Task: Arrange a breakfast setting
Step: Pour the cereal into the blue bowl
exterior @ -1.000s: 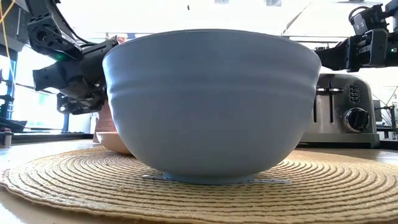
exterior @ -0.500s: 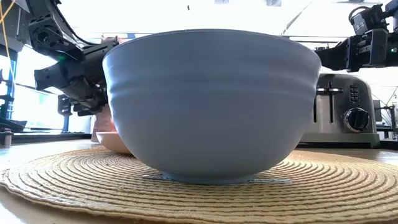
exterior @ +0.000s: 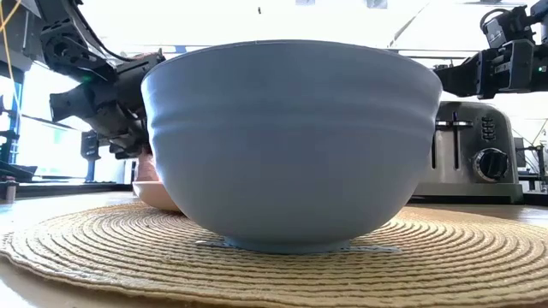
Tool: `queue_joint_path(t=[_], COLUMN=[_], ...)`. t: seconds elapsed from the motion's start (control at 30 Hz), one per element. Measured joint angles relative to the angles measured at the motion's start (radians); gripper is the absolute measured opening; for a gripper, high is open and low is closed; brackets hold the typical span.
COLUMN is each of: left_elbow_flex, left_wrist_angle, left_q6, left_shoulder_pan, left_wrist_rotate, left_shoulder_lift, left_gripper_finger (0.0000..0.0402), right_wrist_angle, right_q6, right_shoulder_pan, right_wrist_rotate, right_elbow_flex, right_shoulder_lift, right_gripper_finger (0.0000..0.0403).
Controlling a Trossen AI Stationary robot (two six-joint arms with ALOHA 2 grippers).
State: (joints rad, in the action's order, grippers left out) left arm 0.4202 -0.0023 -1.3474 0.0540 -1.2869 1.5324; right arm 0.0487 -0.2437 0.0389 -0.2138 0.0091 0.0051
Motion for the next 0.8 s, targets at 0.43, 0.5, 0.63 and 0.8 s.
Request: queue_joint_path(t=[0.43,0.5,0.63,0.8], left_elbow_flex=[0.0,0.0,0.0,0.0], left_wrist_angle=[-0.001,-0.002,-0.002,-0.019], left_q6=[0.256,0.278,0.356,0.417], left_shoulder_pan=[0.0,-0.001,-0.002,-0.002], left_wrist_rotate=[0.082,0.089,0.14,0.177], left_shoulder_lift=[-0.167,-0.198,-0.271,-0.352], left_gripper_finger=[0.0002,0.0001,0.0001,0.0], right_wrist_angle=[0.0,0.0,0.0,0.0], right_q6=[0.0,0.0,0.0,0.0], right_shoulder_pan=[0.0,0.0,0.0,0.0], right_wrist_rotate=[0.0,0.0,0.0,0.0], right_elbow_flex=[0.0,0.0,0.0,0.0], right_shoulder_lift=[0.0,0.0,0.0,0.0], right_gripper_finger=[0.0052,0.0052,0.0052,0.0052])
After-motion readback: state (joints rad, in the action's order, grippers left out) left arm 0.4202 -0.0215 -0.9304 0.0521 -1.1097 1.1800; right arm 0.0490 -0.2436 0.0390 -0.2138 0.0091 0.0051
